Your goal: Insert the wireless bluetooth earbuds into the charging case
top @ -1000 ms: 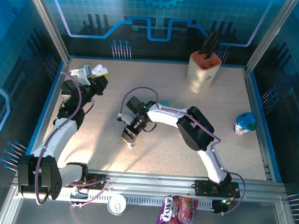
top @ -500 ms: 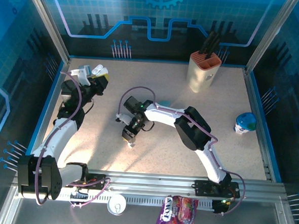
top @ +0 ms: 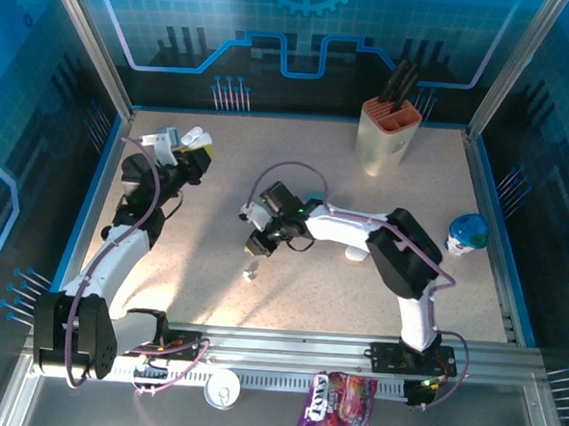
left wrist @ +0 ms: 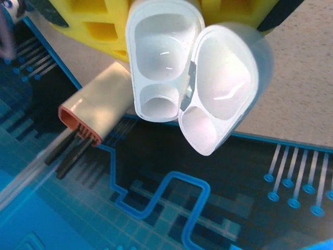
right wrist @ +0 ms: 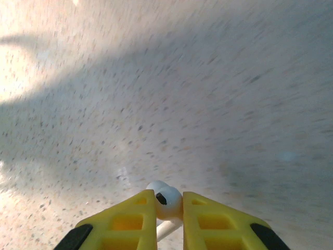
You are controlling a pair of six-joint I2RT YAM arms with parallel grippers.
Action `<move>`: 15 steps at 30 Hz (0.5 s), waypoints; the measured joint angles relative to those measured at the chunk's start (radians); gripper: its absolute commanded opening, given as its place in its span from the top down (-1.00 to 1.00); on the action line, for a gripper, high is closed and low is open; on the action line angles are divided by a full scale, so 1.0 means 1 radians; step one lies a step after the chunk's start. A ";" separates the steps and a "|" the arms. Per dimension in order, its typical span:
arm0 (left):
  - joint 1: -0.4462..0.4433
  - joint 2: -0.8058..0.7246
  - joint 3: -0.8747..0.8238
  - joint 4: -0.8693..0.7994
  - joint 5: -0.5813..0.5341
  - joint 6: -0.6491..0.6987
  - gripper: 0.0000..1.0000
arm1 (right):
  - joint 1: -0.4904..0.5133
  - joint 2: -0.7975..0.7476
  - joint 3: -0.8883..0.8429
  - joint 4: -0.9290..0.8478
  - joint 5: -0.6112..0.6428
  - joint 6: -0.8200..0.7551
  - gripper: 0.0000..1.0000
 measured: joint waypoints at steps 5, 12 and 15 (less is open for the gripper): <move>-0.066 0.022 -0.069 0.083 0.056 0.046 0.82 | -0.058 -0.193 -0.138 0.171 0.044 -0.004 0.74; -0.198 0.055 -0.090 0.146 0.171 0.201 0.78 | -0.098 -0.432 -0.202 0.237 0.025 -0.080 0.73; -0.235 0.068 -0.091 0.158 0.222 0.259 0.79 | -0.103 -0.498 -0.202 0.238 0.000 -0.109 0.73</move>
